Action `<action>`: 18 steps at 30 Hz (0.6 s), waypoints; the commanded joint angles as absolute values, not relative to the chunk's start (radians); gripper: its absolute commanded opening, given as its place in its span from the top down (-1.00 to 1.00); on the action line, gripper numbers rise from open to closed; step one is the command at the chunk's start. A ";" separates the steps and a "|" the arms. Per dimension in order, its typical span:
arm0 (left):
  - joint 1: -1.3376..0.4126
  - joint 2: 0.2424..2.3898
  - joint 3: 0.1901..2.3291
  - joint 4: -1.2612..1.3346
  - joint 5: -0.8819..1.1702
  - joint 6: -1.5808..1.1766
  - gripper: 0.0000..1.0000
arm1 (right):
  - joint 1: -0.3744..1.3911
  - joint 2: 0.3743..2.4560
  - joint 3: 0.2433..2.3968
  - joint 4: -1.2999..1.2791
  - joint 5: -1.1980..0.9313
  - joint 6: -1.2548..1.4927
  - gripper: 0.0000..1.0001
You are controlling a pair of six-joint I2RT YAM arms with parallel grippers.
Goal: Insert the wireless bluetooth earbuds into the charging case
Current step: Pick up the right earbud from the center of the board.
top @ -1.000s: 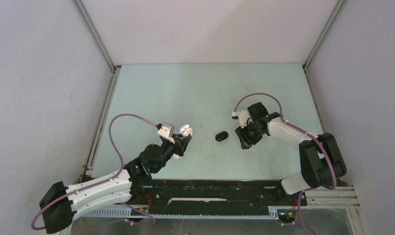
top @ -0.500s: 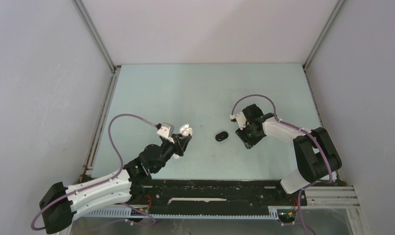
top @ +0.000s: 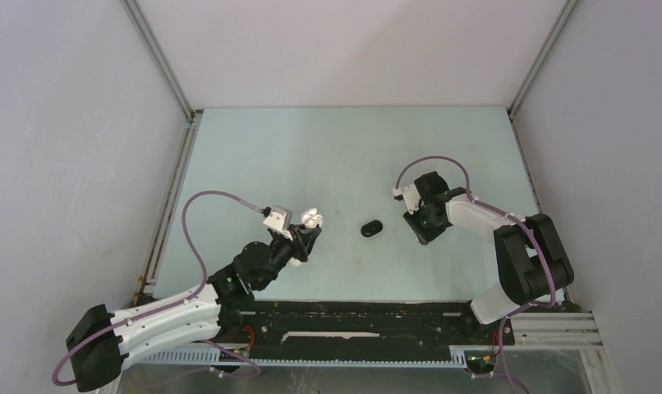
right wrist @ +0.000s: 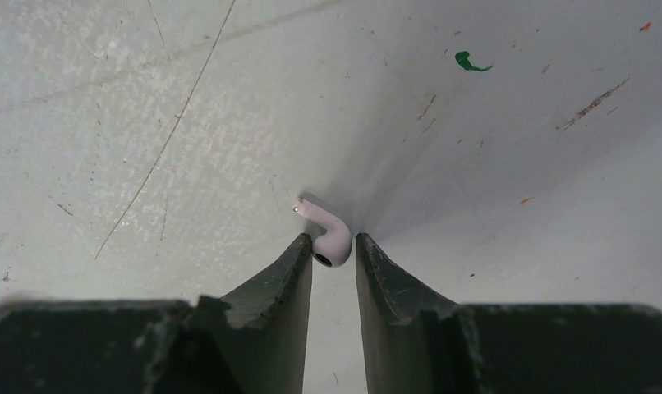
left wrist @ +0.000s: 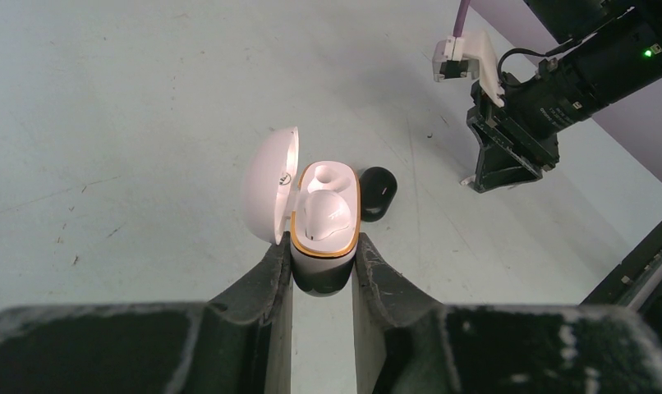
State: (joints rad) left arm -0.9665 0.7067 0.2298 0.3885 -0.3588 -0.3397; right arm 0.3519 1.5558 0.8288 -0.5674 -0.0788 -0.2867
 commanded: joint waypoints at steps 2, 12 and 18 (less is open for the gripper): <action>-0.971 0.702 0.226 0.448 -0.355 -0.336 0.95 | 0.350 1.551 0.857 -0.533 -0.079 -0.305 0.46; -0.971 0.709 0.225 0.451 -0.353 -0.336 0.95 | 0.344 1.562 0.856 -0.534 -0.049 -0.304 0.36; -0.971 0.711 0.225 0.452 -0.351 -0.331 0.95 | 0.303 1.577 0.857 -0.535 -0.051 -0.297 0.41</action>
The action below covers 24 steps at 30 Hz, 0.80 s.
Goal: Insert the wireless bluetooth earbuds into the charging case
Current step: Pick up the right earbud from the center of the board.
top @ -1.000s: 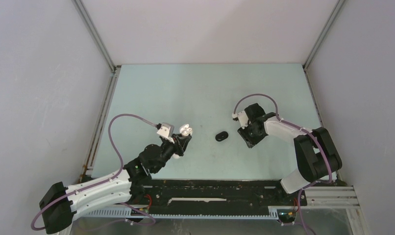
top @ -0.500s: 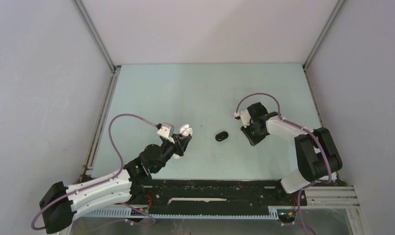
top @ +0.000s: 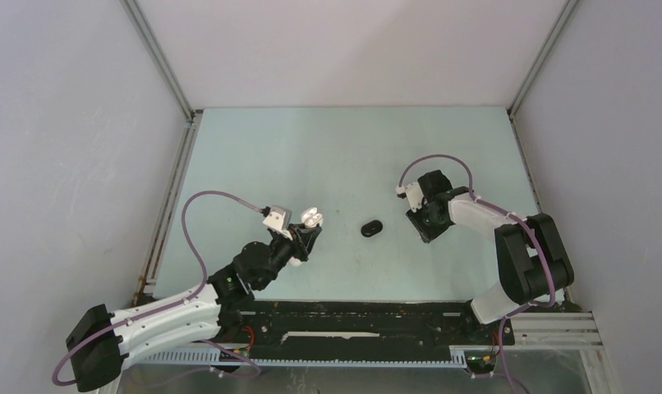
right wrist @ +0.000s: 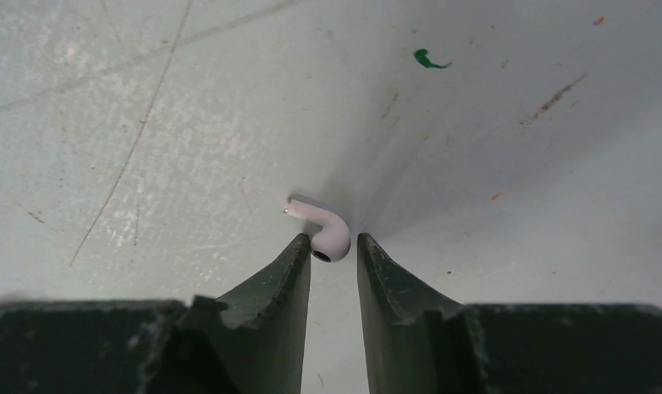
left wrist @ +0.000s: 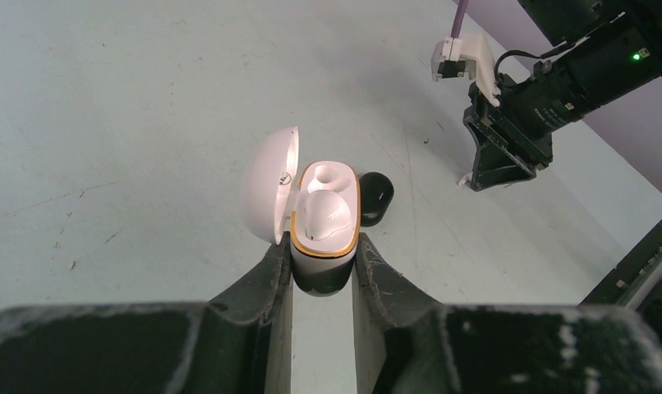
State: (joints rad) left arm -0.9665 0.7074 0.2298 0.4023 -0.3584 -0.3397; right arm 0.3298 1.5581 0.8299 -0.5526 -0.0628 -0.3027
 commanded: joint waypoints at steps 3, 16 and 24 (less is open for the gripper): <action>-0.971 0.715 0.224 0.458 -0.350 -0.331 0.95 | 0.301 1.575 0.857 -0.534 -0.068 -0.301 0.48; -0.971 0.721 0.216 0.468 -0.344 -0.340 0.95 | 0.308 1.579 0.856 -0.522 -0.099 -0.340 0.55; -0.971 0.732 0.216 0.475 -0.340 -0.341 0.95 | 0.306 1.568 0.856 -0.504 -0.114 -0.372 0.80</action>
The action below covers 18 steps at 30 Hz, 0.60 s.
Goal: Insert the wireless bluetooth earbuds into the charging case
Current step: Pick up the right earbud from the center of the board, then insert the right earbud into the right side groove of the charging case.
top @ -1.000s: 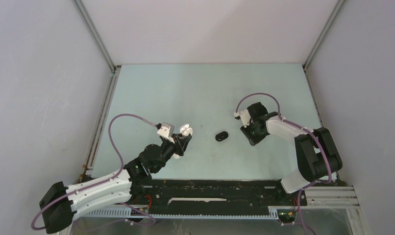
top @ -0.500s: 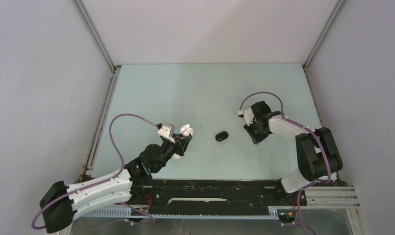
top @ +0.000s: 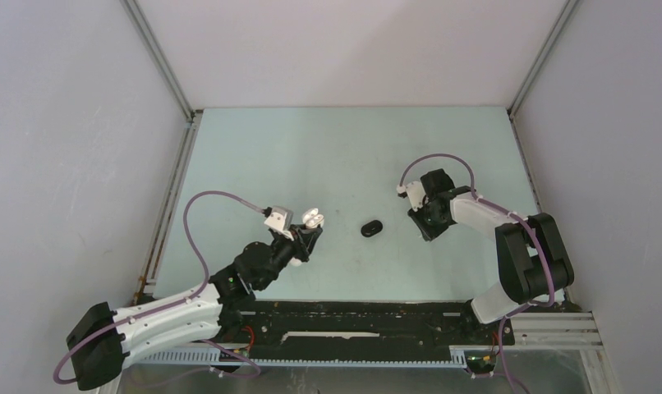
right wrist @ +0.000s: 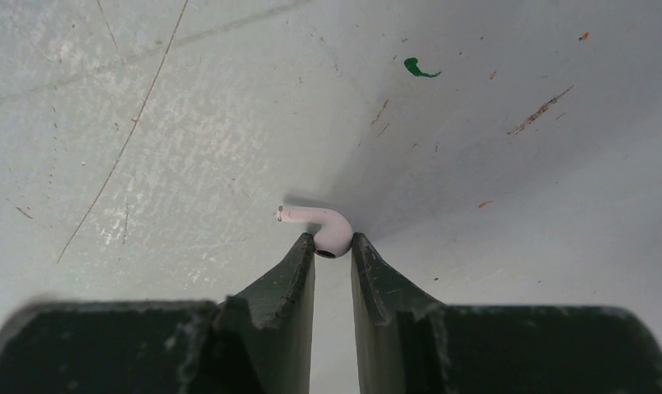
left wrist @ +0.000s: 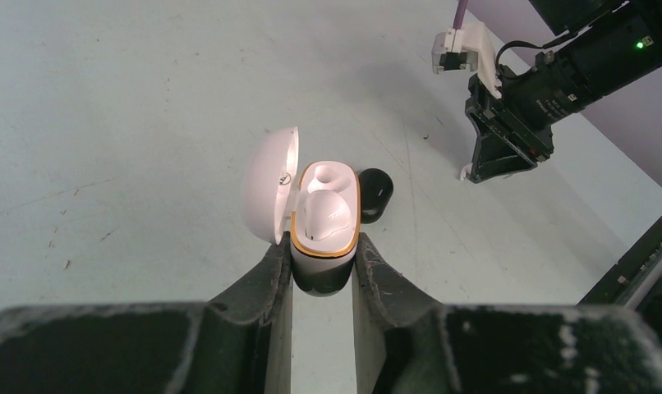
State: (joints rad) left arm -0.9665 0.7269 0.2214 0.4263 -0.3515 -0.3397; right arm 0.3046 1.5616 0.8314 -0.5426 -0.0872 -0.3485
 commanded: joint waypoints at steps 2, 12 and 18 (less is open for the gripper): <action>-0.971 0.738 0.215 0.477 -0.338 -0.343 0.95 | 0.310 1.534 0.856 -0.508 -0.116 -0.379 0.87; -0.971 0.855 0.242 0.528 -0.274 -0.344 0.95 | 0.470 1.231 0.854 -0.518 -0.002 -0.586 1.00; -0.972 0.956 0.299 0.564 -0.240 -0.341 0.95 | 0.555 1.173 0.964 -0.567 0.085 -0.816 1.00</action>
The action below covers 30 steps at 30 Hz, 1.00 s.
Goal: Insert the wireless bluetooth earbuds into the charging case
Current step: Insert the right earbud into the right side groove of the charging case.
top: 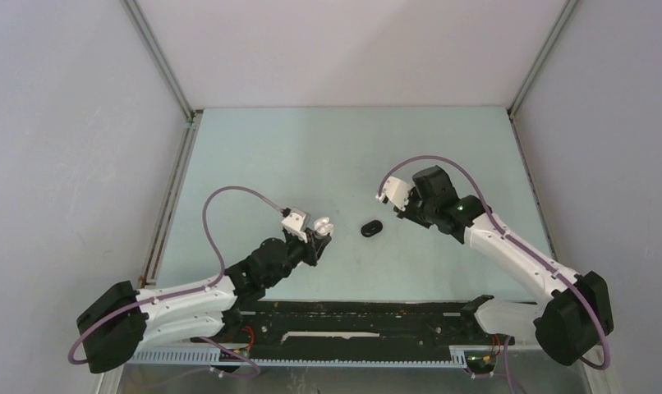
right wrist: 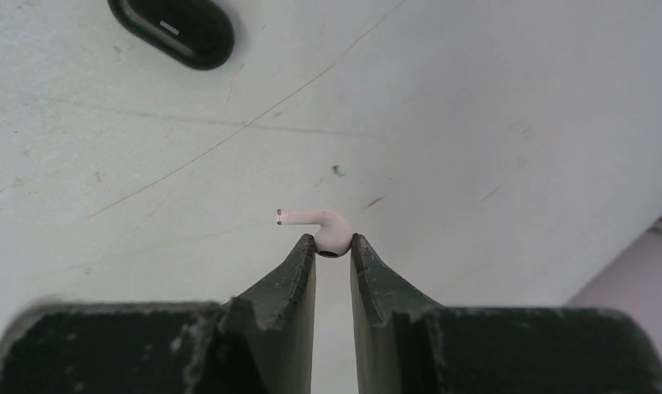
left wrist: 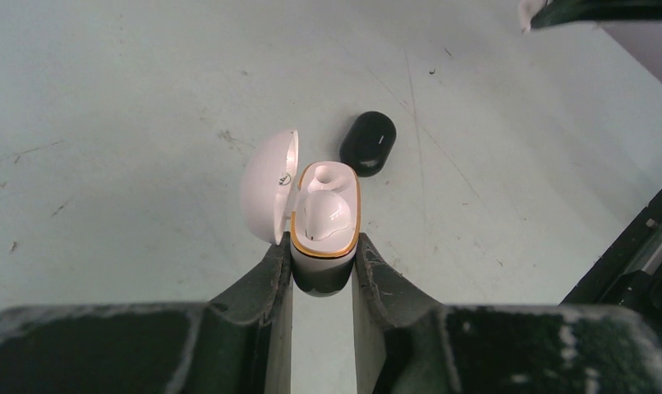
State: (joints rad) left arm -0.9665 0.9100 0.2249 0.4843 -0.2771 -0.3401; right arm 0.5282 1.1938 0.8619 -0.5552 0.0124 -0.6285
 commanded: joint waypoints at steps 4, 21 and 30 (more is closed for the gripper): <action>-0.981 1.019 0.353 0.587 -0.207 -0.332 0.95 | 0.613 1.121 1.038 -0.549 0.108 -0.962 1.00; -1.048 1.106 0.419 0.731 -0.024 -0.328 0.91 | 1.004 0.867 0.953 -0.446 0.254 -1.009 1.00; -1.048 1.121 0.461 0.764 0.088 -0.387 0.88 | 1.055 0.849 0.889 -0.355 0.265 -1.045 1.00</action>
